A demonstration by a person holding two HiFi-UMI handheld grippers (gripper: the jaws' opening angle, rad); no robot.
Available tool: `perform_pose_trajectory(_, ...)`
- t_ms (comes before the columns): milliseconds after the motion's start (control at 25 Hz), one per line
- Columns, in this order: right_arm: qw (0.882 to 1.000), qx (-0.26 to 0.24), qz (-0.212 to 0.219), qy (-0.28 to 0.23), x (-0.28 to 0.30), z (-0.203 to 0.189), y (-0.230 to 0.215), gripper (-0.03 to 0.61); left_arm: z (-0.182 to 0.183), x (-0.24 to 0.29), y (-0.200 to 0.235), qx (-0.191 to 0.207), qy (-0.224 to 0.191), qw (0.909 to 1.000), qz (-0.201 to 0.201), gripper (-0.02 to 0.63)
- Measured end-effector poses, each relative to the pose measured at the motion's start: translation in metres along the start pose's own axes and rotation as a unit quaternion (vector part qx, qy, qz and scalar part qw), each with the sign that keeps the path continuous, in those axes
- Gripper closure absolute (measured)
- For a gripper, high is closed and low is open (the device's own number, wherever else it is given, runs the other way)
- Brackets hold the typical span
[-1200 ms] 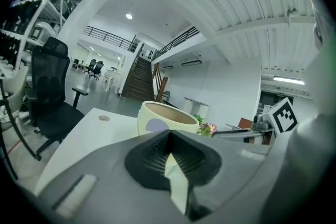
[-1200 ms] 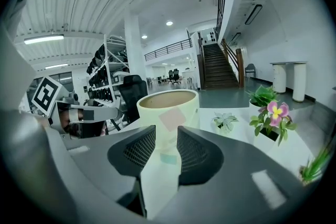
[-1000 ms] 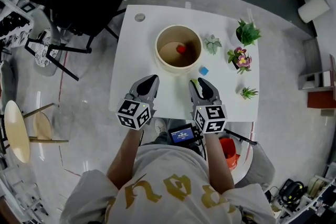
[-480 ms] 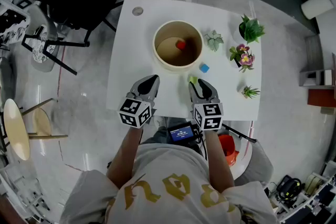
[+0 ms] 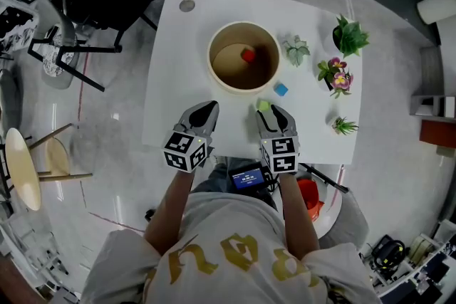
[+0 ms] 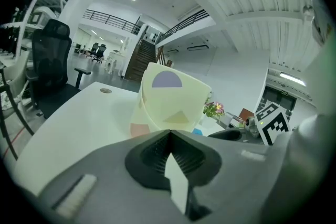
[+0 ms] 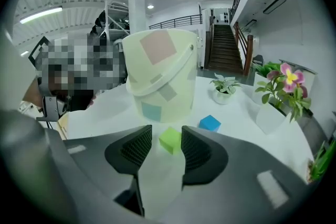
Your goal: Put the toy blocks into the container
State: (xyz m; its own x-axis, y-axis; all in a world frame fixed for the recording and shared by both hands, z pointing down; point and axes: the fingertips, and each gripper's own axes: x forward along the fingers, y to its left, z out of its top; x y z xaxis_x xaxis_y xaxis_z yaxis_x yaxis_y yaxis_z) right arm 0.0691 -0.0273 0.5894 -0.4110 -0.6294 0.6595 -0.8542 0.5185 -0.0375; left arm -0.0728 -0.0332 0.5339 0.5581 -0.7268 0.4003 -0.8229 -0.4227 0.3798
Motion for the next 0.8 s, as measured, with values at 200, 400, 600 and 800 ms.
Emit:
perform_pose_trajectory(200, 1.0, -0.012, 0.001, 0.014, 0.011, -0.008, -0.004, 0.387, -0.008, 0.006, 0.003, -0.01, 0.009, 0.9999, 0.0, 0.613)
perform_pose_trajectory(400, 1.0, -0.02, 0.003, 0.024, 0.018, -0.014, -0.005, 0.377, -0.013, 0.01, 0.006, -0.015, 0.017, 0.9997, 0.002, 0.613)
perform_pose_trajectory(600, 0.999, -0.031, 0.009, 0.029, 0.022, -0.015, -0.004, 0.376, -0.017, 0.015, 0.008, -0.019, 0.023, 0.9995, 0.001, 0.613)
perform_pose_trajectory(800, 0.999, -0.04, 0.01, 0.034, 0.026, -0.018, -0.005, 0.376, -0.02, 0.019, 0.008, -0.019, 0.029, 0.9994, -0.002, 0.613)
